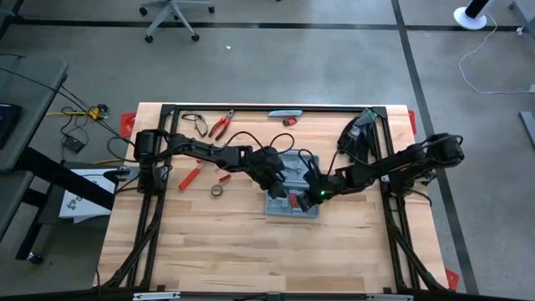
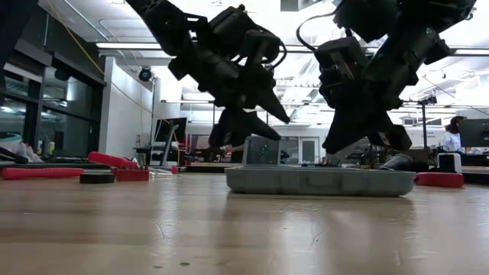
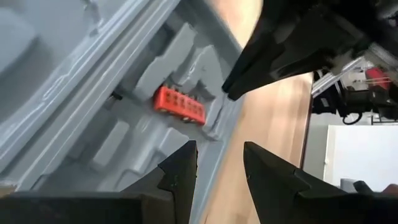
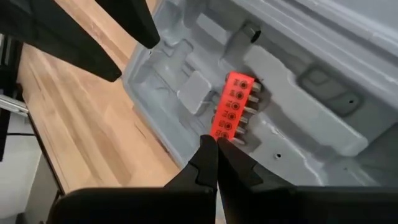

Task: Prefit tool cases
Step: Put the right orange multi-bit set into the gray tool case

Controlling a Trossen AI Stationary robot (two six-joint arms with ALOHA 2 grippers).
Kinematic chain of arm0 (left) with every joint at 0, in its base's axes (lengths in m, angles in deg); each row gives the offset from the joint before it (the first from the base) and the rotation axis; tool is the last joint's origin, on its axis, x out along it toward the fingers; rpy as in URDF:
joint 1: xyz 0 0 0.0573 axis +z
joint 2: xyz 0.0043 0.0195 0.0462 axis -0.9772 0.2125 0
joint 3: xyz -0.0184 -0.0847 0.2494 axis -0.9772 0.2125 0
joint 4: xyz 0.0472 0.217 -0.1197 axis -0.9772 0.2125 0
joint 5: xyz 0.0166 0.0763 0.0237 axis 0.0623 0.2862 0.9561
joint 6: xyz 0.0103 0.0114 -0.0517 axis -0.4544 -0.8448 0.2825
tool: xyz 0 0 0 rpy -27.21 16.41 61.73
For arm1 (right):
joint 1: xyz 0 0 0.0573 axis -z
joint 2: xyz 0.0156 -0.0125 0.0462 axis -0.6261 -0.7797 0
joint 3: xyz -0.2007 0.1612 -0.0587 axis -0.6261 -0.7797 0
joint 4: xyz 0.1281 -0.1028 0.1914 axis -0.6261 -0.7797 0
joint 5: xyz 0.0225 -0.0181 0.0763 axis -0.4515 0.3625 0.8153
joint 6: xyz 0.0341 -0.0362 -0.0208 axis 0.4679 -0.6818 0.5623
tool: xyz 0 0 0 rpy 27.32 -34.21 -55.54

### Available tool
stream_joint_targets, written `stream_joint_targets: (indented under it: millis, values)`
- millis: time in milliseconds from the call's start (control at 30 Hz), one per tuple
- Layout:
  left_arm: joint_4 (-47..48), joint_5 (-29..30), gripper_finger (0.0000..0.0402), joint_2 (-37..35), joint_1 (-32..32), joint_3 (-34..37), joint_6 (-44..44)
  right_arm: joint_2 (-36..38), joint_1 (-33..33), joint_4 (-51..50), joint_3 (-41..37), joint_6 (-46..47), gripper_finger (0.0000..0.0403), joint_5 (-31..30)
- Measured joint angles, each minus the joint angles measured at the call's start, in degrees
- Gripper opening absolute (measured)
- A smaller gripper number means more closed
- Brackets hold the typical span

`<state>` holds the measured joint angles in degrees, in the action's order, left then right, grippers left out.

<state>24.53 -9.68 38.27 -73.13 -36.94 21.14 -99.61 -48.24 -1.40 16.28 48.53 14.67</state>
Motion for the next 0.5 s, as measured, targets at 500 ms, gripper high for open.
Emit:
stream_joint_targets:
  millis: [500]
  values:
    - [0.18,0.07,0.0124,-0.04,-0.04,-0.02,-1.88,-4.53,-2.38,3.48,0.71,3.86,0.0,-2.18]
